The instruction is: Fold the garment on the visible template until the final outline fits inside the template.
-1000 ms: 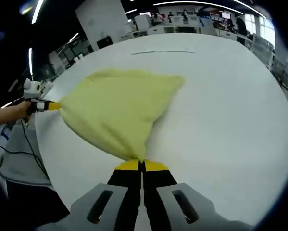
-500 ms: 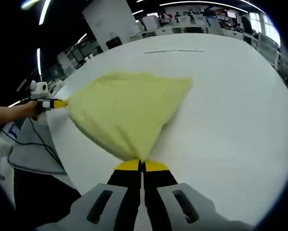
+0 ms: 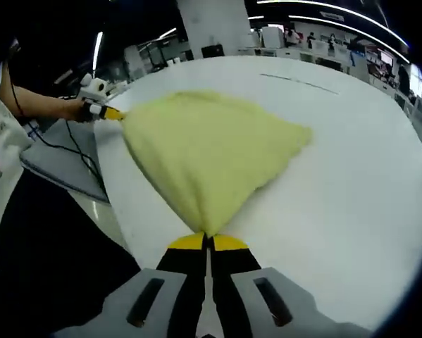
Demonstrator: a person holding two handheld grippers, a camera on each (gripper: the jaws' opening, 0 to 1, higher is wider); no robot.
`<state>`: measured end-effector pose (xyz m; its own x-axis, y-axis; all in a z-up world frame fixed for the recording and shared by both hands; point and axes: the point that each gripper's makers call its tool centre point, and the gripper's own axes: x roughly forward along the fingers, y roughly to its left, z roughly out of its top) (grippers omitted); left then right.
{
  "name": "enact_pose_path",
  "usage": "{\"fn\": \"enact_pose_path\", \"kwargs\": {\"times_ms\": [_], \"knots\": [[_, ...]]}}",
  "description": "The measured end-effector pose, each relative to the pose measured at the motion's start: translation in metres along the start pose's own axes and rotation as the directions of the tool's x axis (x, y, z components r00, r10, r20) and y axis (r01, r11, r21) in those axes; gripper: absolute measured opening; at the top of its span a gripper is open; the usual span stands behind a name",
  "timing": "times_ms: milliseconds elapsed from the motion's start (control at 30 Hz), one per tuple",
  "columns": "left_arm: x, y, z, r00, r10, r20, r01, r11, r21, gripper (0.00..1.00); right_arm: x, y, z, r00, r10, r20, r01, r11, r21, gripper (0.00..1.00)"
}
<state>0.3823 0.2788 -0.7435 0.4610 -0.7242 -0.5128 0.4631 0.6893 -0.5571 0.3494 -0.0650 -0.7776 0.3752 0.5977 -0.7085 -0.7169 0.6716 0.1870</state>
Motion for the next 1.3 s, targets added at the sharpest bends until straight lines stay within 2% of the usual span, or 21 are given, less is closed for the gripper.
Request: {"fn": "enact_pose_path", "kwargs": {"times_ms": [200,433,500,600,767,1033,1200,1233,1300], "knots": [[-0.007,0.000,-0.006,1.000,0.008,0.000,-0.008,0.998,-0.060,0.00,-0.004,-0.002,-0.004,1.000,-0.009,-0.006,0.009,0.999,0.035,0.02],[-0.011,-0.002,-0.006,1.000,0.031,0.004,-0.031,1.000,0.003,0.00,-0.010,0.000,-0.009,1.000,-0.008,-0.011,0.008,1.000,0.021,0.01],[-0.012,-0.002,-0.004,0.999,0.041,0.000,-0.041,0.999,0.025,0.00,-0.014,-0.005,-0.020,0.998,-0.034,-0.058,0.034,0.999,0.001,0.01],[-0.016,0.002,-0.002,0.998,0.057,0.019,-0.058,0.998,0.005,0.00,-0.021,-0.006,-0.022,0.998,-0.041,-0.049,0.042,0.999,0.020,0.01],[-0.018,0.003,-0.005,0.997,0.069,0.019,-0.069,0.998,-0.003,0.00,-0.024,-0.002,-0.019,0.998,-0.054,-0.029,0.055,0.998,0.027,0.01],[-0.027,0.001,-0.024,0.998,0.064,-0.011,-0.064,0.998,-0.022,0.00,-0.019,0.013,-0.019,0.998,-0.035,-0.046,0.035,0.999,-0.011,0.01],[-0.040,0.011,-0.023,0.993,0.121,0.005,-0.121,0.992,-0.046,0.00,-0.018,0.013,-0.016,0.998,-0.037,-0.041,0.036,0.999,-0.007,0.01],[-0.044,0.017,-0.020,0.988,0.154,0.021,-0.153,0.987,-0.057,0.00,-0.018,0.014,-0.014,0.999,-0.038,-0.039,0.038,0.999,-0.004,0.01],[-0.048,0.020,-0.013,0.985,0.161,0.054,-0.157,0.984,-0.079,0.02,-0.018,0.014,-0.011,0.999,-0.039,-0.035,0.039,0.999,-0.005,0.01]]}}
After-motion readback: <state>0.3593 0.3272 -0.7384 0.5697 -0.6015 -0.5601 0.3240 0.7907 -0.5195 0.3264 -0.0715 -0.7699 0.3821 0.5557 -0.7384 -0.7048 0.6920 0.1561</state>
